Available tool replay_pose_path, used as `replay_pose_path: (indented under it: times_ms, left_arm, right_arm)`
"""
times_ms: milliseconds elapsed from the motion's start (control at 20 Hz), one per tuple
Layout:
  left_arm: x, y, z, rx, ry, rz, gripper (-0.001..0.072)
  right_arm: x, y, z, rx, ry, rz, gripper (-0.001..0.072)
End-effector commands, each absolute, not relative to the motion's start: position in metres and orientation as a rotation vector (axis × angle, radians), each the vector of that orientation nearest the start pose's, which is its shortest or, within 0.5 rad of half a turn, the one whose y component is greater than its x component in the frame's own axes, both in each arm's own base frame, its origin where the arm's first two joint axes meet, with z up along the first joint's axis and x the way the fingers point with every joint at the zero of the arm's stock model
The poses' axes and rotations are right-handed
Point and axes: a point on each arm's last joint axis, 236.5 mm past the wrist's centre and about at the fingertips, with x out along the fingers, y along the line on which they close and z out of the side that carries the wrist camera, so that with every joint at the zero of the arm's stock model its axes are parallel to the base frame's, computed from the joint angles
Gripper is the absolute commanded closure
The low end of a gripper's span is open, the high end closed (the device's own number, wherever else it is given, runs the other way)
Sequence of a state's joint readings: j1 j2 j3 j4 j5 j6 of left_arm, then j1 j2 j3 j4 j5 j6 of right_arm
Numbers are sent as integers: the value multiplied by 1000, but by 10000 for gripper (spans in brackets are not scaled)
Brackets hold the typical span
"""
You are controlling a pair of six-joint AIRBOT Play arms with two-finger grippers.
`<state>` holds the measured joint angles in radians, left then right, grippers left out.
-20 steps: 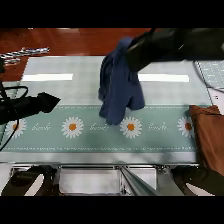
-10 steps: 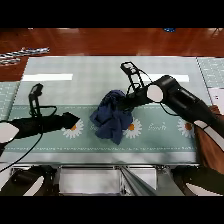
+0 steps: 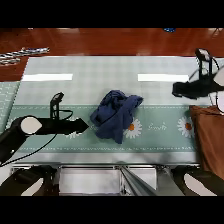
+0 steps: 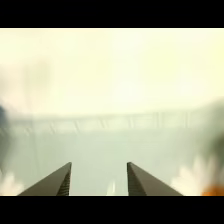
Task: Fold the shirts.
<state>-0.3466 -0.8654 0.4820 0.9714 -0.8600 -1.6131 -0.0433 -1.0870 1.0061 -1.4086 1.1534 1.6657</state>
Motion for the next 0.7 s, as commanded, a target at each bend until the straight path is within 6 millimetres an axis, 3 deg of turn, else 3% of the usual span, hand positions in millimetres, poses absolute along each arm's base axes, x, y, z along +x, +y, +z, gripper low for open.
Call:
replay_pose_path:
  times_ms: [0,200,350,450,500,550,650]
  left_arm:
    - [221,-217,-70,-438,1351,-504,201]
    - [210,-264,-84,-485,1382,-674,201]
    - [216,-272,-88,-485,1394,-687,212]
    - [232,-274,-79,-496,1361,-687,459]
    - [239,-276,-73,-497,1340,-694,542]
    - [245,-278,-67,-481,1319,-711,684]
    - [250,-281,-57,-438,1297,-749,684]
  right_arm:
    - [297,37,-18,532,1330,112,305]
    - [275,65,-41,522,1399,178,305]
    - [280,83,-42,455,1379,217,305]
    - [279,94,-49,424,1396,222,305]
    - [277,102,-55,422,1420,232,305]
    - [276,112,-61,424,1437,246,305]
    - [277,135,-71,451,1459,283,305]
